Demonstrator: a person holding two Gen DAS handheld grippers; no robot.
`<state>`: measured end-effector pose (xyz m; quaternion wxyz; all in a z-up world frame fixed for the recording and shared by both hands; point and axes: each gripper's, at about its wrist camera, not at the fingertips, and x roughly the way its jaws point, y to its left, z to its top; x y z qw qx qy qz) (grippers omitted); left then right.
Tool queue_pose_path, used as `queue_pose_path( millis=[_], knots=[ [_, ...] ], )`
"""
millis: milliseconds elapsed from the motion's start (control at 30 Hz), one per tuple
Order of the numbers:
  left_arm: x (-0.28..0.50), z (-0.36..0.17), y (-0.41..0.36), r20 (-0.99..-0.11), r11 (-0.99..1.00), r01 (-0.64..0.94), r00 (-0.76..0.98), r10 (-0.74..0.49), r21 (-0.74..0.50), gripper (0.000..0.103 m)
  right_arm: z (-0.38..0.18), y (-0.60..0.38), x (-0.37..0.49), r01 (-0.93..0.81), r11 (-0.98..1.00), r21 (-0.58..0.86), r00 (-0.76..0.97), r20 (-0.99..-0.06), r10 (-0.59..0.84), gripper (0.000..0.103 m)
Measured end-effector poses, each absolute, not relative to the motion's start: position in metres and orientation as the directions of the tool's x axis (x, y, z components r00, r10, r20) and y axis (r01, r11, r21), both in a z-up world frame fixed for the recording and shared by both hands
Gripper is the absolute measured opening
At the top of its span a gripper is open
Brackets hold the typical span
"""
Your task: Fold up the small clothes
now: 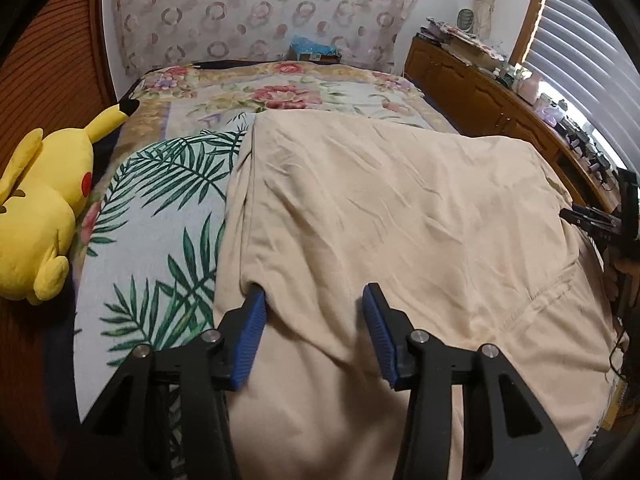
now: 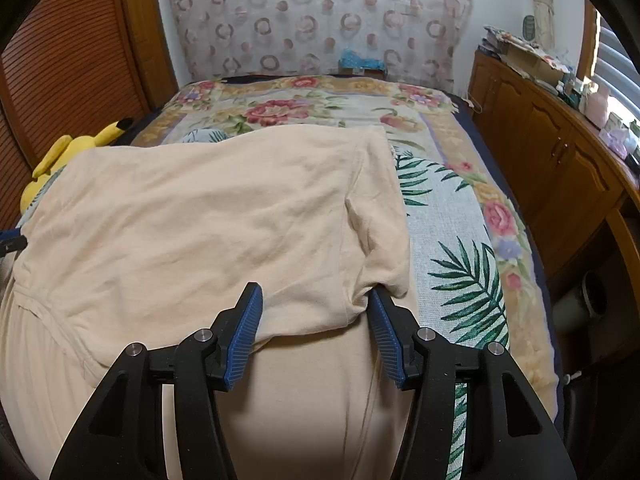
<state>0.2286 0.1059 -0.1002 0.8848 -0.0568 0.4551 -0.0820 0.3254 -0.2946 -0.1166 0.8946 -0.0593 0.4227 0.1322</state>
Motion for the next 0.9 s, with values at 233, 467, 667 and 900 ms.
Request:
queue_pose_path(
  millis=[233,467,667,900],
  knots=[
    [0.241,-0.1,0.11,-0.795,0.981,0.077,0.577,-0.19,-0.178,0.026,-0.116,-0.294,0.325,-0.286,0.958,0.004,0.608,-0.772,0.185,0.055],
    [0.242,-0.101,0.116,-0.793,0.979,0.085,0.575,-0.2,-0.185,0.024,-0.115,-0.291,0.328,-0.295,0.955,-0.003,0.595,-0.783,0.182,0.055],
    [0.243,-0.1,0.112,-0.797,0.983,0.084,0.577,-0.18,-0.161,0.009,-0.111,-0.282,0.335,-0.338,0.941,0.006,0.57,-0.794,0.21,0.014],
    [0.235,-0.077,0.106,-0.749,0.984,0.096,0.64,-0.174,-0.147,0.001,-0.094,-0.273,0.328,-0.373,0.928,-0.023,0.61,-0.759,0.226,0.006]
  ],
)
